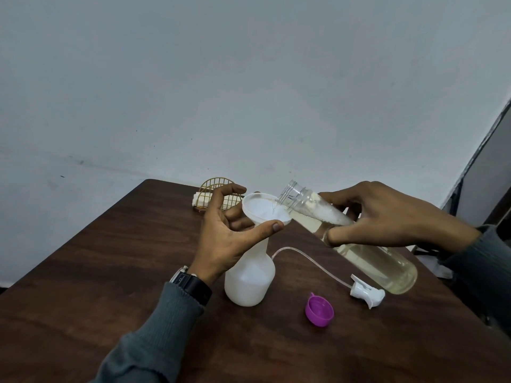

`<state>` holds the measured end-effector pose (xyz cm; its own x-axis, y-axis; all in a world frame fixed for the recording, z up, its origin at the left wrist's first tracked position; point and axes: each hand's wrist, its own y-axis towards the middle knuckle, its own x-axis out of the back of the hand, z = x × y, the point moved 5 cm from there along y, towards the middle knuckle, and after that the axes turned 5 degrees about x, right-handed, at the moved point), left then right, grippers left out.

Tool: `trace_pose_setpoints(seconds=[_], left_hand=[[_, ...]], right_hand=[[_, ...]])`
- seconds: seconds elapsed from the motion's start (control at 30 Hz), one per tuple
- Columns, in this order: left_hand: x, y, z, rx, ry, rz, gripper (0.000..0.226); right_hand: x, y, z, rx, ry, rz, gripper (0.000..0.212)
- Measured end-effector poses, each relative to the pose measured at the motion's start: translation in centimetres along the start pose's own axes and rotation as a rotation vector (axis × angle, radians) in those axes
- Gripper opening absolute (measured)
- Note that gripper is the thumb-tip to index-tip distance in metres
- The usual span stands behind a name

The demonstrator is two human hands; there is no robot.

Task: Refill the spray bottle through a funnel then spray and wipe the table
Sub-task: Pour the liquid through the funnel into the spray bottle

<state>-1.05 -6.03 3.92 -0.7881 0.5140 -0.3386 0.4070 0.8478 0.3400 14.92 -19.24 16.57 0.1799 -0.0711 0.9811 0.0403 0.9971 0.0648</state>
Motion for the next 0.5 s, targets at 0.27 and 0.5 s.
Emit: trace_pose_setpoints(seconds=[0.27,0.5], left_hand=[[0.22,-0.01,0.16,-0.003,0.004,-0.01,0.088],[-0.1,-0.04,-0.14,0.003,-0.005,-0.017,0.086]], right_hand=[[0.02,-0.02,0.17,0.0,-0.022,0.012,0.033],[0.32,0.05,0.07,-0.001,-0.02,0.01,0.03]])
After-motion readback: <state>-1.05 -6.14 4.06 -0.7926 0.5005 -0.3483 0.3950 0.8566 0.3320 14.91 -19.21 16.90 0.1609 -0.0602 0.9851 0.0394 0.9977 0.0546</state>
